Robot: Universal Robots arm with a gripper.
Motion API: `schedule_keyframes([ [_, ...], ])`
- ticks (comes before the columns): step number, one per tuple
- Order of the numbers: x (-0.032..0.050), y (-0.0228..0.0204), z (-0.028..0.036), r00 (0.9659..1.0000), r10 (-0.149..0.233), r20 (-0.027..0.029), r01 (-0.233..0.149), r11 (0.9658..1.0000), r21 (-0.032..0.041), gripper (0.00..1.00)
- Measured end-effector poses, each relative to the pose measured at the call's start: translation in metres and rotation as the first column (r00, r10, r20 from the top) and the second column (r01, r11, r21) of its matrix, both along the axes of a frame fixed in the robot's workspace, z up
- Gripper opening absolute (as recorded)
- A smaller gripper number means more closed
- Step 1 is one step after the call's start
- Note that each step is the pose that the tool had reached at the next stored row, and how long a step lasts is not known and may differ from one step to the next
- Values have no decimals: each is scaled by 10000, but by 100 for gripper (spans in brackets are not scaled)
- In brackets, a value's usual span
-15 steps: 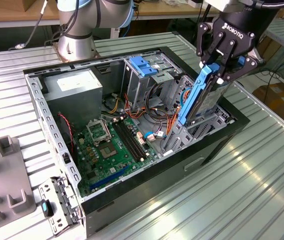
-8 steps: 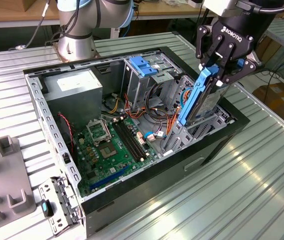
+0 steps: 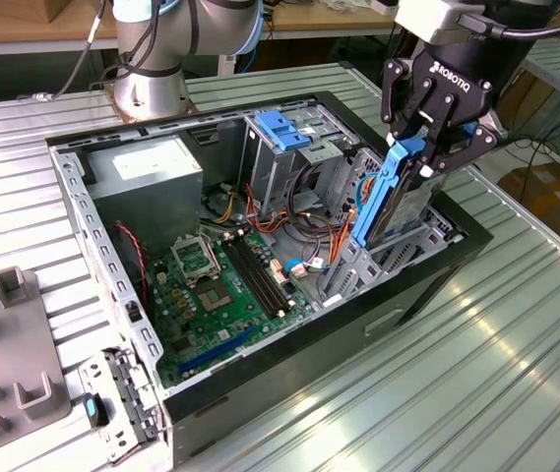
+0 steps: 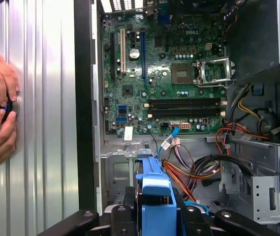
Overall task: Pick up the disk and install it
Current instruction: 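Insert the disk into the insertion slot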
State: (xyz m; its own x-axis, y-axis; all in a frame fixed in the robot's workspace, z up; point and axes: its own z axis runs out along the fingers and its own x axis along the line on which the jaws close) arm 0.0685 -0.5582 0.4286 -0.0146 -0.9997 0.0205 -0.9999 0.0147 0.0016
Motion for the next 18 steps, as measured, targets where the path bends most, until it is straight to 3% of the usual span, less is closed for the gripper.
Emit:
schedule_keyframes([
  [5, -1, 0, -1, 10000, -1, -1, 1, 10000, 1, 37],
  [7, 0, 0, 25, 10000, 0, -7, 0, 10000, 17, 37],
  [9, 1, -1, 96, 10000, -1, -73, 1, 10000, 4, 37],
  [16, 2, 0, 99, 10000, -1, -88, 1, 10000, 1, 38],
  [17, 2, -1, 97, 10000, -2, -89, 2, 10000, -1, 45],
  [18, 4, 0, 76, 10000, -2, -88, 2, 10000, 1, 45],
])
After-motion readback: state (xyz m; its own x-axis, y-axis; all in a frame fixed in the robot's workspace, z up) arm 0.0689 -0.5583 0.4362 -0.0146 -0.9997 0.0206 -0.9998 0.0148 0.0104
